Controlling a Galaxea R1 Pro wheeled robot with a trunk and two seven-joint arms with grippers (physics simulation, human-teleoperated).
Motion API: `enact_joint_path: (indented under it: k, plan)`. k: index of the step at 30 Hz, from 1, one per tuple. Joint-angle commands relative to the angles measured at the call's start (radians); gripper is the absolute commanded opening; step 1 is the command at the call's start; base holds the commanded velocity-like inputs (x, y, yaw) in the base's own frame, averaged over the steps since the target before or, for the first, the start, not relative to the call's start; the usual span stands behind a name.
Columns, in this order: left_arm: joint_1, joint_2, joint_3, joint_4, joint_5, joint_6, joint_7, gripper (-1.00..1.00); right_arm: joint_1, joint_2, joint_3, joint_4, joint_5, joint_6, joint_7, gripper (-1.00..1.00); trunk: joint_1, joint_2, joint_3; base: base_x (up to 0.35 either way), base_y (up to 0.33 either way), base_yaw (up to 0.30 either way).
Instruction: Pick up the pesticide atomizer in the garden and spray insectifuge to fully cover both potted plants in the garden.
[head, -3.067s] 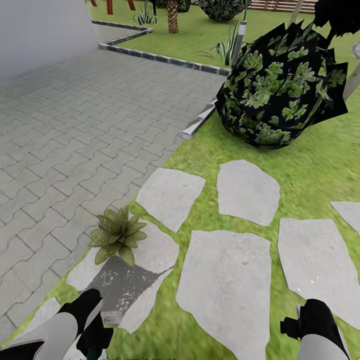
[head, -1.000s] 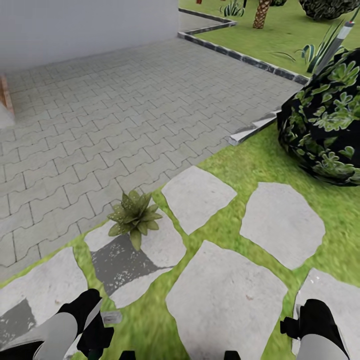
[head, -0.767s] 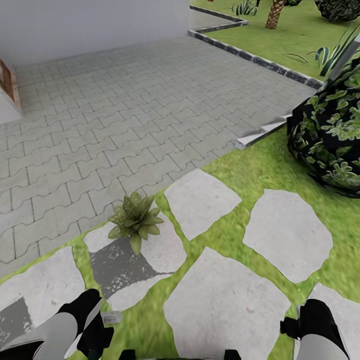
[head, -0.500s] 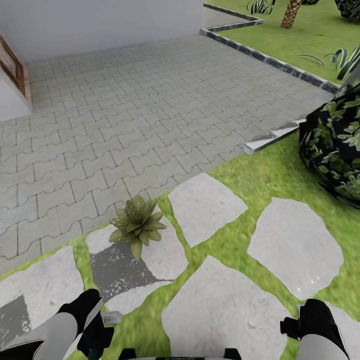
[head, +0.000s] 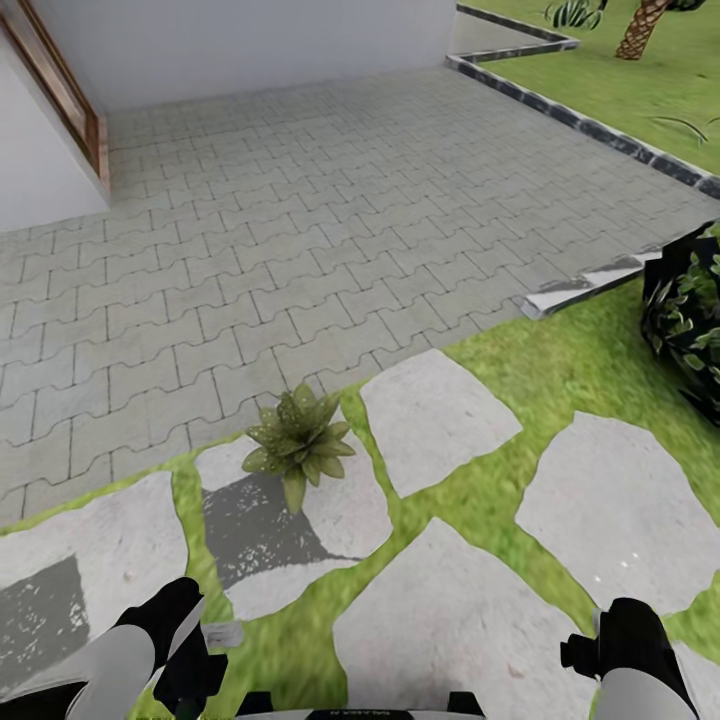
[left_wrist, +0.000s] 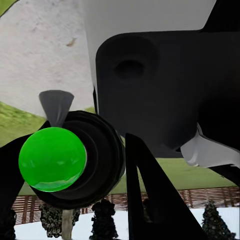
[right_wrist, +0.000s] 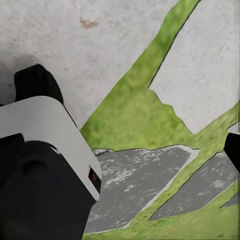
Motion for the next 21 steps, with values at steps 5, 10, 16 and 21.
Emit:
enact_joint_path:
  k: [5, 10, 16, 21]
  plan:
    - [0.0, 0.0, 0.006, -0.001, -0.01, 0.004, -0.008, -1.0, -0.001, 0.0, -0.004, -0.002, 0.01, -0.001, 0.01, 1.0, 0.0, 0.0, -0.003, 0.038, -0.033, 0.142]
    - [0.0, 0.0, 0.007, -0.001, -0.01, 0.004, -0.011, -1.0, -0.001, 0.0, -0.004, -0.002, 0.01, -0.001, 0.01, 1.0, 0.0, 0.0, -0.004, 0.224, -0.212, 0.009]
    - [0.0, 0.0, 0.007, -0.001, -0.011, 0.004, -0.009, -1.0, -0.001, 0.0, -0.004, -0.002, 0.01, -0.001, 0.01, 1.0, 0.0, 0.0, -0.004, 0.248, -0.235, 0.0]
    - [0.0, 0.0, 0.007, -0.001, -0.01, 0.004, -0.009, -1.0, -0.001, 0.0, -0.004, -0.002, 0.01, -0.001, 0.01, 1.0, 0.0, 0.0, -0.004, 0.249, -0.157, 0.0]
